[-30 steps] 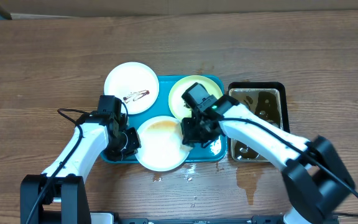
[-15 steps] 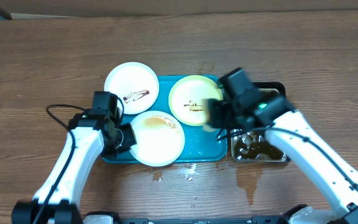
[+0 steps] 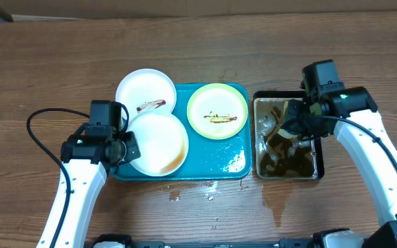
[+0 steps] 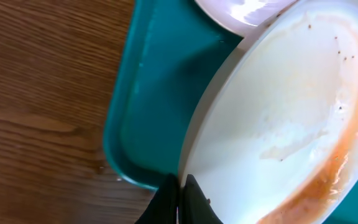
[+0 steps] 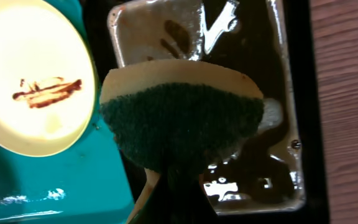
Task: Clean dirty plates on tray and stack at the side
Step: 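Return the sponge to the pan with the right gripper, then lift the white plate with the left gripper and move it left off the tray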
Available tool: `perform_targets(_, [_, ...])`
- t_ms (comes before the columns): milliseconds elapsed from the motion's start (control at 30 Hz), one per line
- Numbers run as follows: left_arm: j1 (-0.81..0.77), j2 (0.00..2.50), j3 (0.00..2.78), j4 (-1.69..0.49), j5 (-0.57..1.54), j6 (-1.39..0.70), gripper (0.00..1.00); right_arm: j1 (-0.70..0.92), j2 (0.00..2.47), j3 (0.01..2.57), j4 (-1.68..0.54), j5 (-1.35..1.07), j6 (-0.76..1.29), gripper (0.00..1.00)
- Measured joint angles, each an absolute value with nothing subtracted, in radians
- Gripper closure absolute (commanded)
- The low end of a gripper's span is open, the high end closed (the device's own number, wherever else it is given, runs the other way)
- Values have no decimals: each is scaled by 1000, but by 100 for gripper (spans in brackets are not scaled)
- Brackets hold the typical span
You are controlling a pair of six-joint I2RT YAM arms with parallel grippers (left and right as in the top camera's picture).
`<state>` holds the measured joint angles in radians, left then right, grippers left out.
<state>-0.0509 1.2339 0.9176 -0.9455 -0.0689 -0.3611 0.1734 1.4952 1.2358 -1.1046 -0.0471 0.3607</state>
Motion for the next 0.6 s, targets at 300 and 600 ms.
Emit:
perform_targets(300, [-164, 1230, 970, -929, -241, -286, 96, 164, 1495, 1236, -1109, -39, 321, 96])
perform_targets(600, [-425, 1230, 971, -936, -521, -276, 96, 164, 1495, 1236, -1110, 19, 314, 96])
